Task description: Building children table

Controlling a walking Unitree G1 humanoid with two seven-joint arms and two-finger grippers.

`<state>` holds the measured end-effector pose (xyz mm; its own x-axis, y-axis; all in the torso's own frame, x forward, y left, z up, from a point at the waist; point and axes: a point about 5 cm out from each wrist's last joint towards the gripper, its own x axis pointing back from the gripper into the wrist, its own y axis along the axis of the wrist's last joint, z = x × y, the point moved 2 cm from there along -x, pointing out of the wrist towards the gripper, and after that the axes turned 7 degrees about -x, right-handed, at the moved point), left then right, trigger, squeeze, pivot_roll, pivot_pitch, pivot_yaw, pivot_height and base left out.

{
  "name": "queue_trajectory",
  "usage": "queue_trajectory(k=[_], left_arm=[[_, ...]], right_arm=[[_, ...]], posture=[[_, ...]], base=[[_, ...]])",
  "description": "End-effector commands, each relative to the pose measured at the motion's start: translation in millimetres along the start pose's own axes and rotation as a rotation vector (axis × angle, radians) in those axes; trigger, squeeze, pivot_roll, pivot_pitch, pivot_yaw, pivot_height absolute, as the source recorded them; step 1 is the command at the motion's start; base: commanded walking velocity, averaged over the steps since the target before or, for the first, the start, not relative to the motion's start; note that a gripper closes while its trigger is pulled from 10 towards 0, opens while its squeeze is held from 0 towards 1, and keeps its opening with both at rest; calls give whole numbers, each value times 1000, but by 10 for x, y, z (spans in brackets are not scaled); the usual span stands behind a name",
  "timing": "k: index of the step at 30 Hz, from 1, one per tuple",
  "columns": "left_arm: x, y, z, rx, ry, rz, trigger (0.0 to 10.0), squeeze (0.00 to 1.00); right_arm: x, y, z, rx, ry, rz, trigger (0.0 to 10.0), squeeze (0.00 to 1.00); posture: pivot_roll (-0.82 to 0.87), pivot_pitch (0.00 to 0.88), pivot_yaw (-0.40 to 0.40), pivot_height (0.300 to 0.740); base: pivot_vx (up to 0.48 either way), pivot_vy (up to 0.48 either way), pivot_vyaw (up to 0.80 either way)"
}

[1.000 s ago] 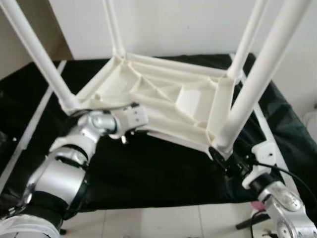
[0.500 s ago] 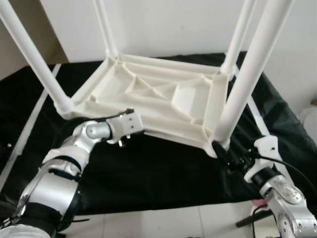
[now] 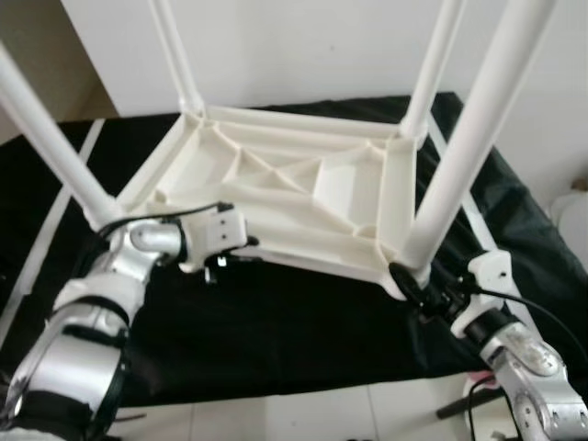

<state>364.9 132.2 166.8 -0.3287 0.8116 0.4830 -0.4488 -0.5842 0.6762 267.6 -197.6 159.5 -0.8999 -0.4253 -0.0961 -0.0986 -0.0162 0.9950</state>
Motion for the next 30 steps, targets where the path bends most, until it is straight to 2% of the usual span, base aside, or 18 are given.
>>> queue_trajectory(k=[1, 3, 4, 5, 6, 7, 8, 10, 11, 13, 14, 16, 18, 20, 23, 26, 29, 30], left_arm=[[47, 5, -170, 53, -240, -40, 10000, 0], [55, 67, -67, 62, -191, -67, 10000, 0], [55, 67, -67, 62, -191, -67, 10000, 0], [58, 115, 21, 48, -134, -89, 10000, 0], [58, 115, 21, 48, -134, -89, 10000, 0], [50, 186, 288, 51, 64, -96, 10000, 0], [50, 186, 288, 51, 64, -96, 10000, 0], [55, 216, 456, 49, 215, -84, 10000, 0], [55, 216, 456, 49, 215, -84, 10000, 0], [83, 207, 631, 87, 405, -49, 10000, 0], [83, 207, 631, 87, 405, -49, 10000, 0], [108, 169, 706, 129, 503, -12, 10000, 0], [116, 155, 720, 130, 524, 2, 10000, 0], [105, 51, 695, 98, 543, 105, 10000, 0], [70, -72, 635, 2, 554, 238, 10000, 0], [60, -95, 618, -25, 550, 264, 10000, 0], [-23, -231, 464, -65, 499, 345, 10000, 0], [-28, -240, 454, -67, 497, 350, 10000, 0]], right_arm=[[36, -12, -31, 6, -8, 11, 10000, 0], [45, -11, -34, 8, -9, 11, 10000, 0], [45, -11, -34, 8, -9, 11, 10000, 0], [46, -14, -38, 9, -11, 12, 10000, 0], [46, -14, -38, 9, -11, 12, 10000, 0], [35, -12, -45, 11, -17, 8, 10000, 0], [35, -12, -45, 11, -17, 8, 10000, 0], [29, -14, -39, 11, -19, 5, 10000, 0], [29, -14, -39, 11, -19, 5, 10000, 0], [24, -8, -30, 9, -19, 1, 10000, 0], [24, -8, -30, 9, -19, 1, 10000, 0], [42, -10, -29, 6, -22, 1, 10000, 0], [46, -15, -28, 7, -22, 2, 10000, 0], [46, -19, -32, 8, -28, 3, 10000, 0], [39, -10, -28, 5, -30, -3, 10000, 0], [38, -9, -25, 5, -30, -3, 10000, 0], [33, -25, -15, 2, -33, -3, 10000, 0], [32, -26, -15, 2, -33, -3, 10000, 0]], posture=[[-212, 138, 96, 740], [-212, 138, 96, 740], [-212, 138, 96, 740], [-213, 136, 97, 740], [-213, 136, 97, 740], [-215, 142, 99, 740], [-215, 142, 99, 740], [-220, 137, 100, 740], [-220, 137, 100, 740], [-224, 144, 105, 740], [-224, 144, 105, 740], [-227, 140, 106, 740], [-227, 140, 106, 740], [-229, 142, 108, 740], [-227, 143, 109, 740], [-227, 141, 110, 740], [-227, 139, 112, 740], [-227, 139, 112, 740]], base=[[0, 0, 0], [0, 0, 0], [0, 0, 0], [0, 0, 0], [0, 0, 0], [0, 0, 0], [0, 0, 0], [0, 0, 0], [0, 0, 0], [0, 0, 0], [0, 0, 0], [0, 0, 0], [0, 0, 0], [0, 0, 0], [0, 0, 0], [0, 0, 0], [0, 0, 0], [0, 0, 0]])
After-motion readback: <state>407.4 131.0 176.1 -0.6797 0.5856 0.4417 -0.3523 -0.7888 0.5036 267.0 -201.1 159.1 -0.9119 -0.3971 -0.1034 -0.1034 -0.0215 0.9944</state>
